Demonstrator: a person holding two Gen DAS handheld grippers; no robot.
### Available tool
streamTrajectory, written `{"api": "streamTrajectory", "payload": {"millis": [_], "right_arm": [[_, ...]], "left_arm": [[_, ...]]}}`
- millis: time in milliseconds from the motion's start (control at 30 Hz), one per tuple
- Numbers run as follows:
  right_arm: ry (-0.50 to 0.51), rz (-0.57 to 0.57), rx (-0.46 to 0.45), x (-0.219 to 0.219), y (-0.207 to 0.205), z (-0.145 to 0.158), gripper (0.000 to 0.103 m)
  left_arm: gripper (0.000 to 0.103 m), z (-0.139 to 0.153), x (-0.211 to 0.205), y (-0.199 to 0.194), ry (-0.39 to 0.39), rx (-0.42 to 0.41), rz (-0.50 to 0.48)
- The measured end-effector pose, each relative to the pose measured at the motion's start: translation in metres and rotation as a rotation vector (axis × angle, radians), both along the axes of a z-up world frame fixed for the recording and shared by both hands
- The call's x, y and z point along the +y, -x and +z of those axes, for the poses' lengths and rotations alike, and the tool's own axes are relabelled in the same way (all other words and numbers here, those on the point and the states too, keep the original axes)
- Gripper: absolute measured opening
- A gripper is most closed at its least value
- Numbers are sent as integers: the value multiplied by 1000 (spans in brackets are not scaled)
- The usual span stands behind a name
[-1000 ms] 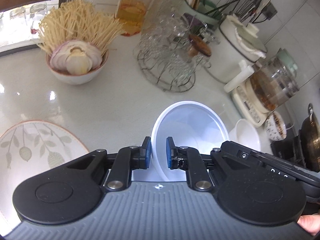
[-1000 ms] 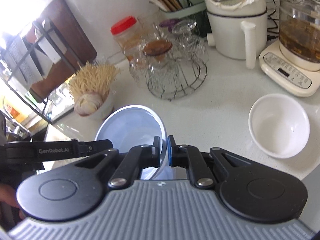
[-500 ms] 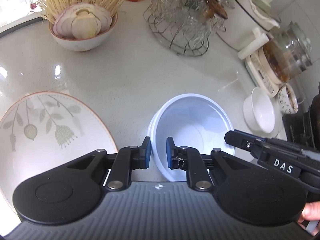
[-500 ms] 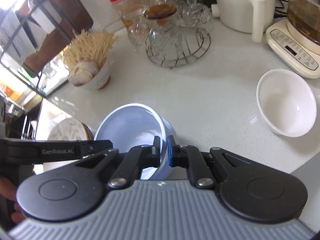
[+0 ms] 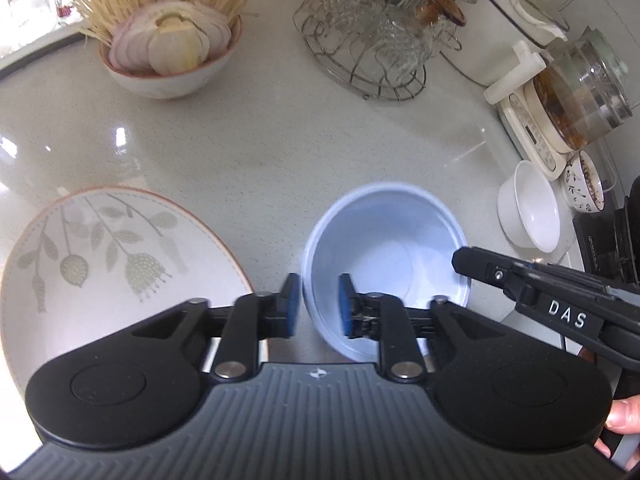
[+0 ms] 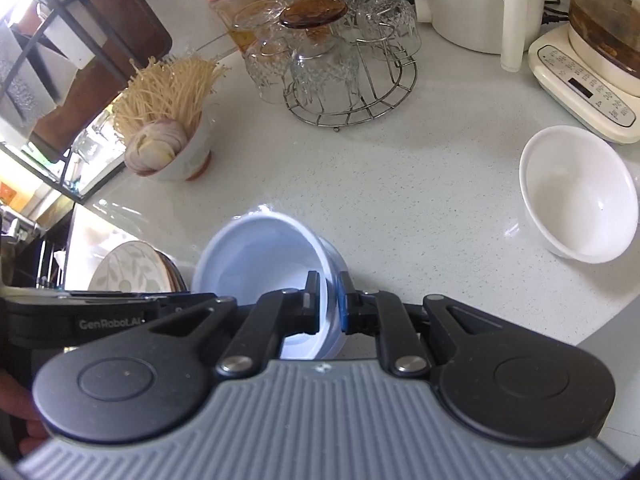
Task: Organize plates and bowls
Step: 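Lower the second bowl into the first bowl and open both grippers, then move both open grippers to the rim of the white ceramic bowl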
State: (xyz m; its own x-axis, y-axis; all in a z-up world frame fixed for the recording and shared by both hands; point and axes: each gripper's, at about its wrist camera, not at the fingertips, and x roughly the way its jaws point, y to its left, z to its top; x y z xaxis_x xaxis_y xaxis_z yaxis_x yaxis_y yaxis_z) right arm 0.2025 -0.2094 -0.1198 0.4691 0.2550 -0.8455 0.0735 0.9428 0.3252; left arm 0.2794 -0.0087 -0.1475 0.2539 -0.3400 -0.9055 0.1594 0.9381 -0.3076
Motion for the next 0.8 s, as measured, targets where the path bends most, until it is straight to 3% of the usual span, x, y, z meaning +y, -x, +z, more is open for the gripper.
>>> {"api": "streamTrajectory", "payload": {"millis": [33, 67, 100, 133, 333, 500, 800], "right_arm": [[4, -2, -3, 0, 1, 2, 33], [3, -12, -13, 0, 3, 4, 45], [2, -29, -31, -1, 5, 7, 63], [0, -42, -52, -2, 8, 10, 67], [21, -94, -130, -5, 23, 21, 65], [28, -140, -172, -8, 35, 29, 65], [63, -207, -206, -22, 36, 56, 65]], "left_arm": [[47, 3, 1, -1, 3, -12, 0], [49, 6, 1, -1, 6, -27, -4], [50, 9, 2, 0, 9, -43, -10], [50, 11, 2, 0, 12, -56, -17], [50, 24, 8, 15, 41, -115, -8], [50, 30, 6, 27, 4, -164, -47], [50, 44, -27, 8, 34, -203, -161]]}}
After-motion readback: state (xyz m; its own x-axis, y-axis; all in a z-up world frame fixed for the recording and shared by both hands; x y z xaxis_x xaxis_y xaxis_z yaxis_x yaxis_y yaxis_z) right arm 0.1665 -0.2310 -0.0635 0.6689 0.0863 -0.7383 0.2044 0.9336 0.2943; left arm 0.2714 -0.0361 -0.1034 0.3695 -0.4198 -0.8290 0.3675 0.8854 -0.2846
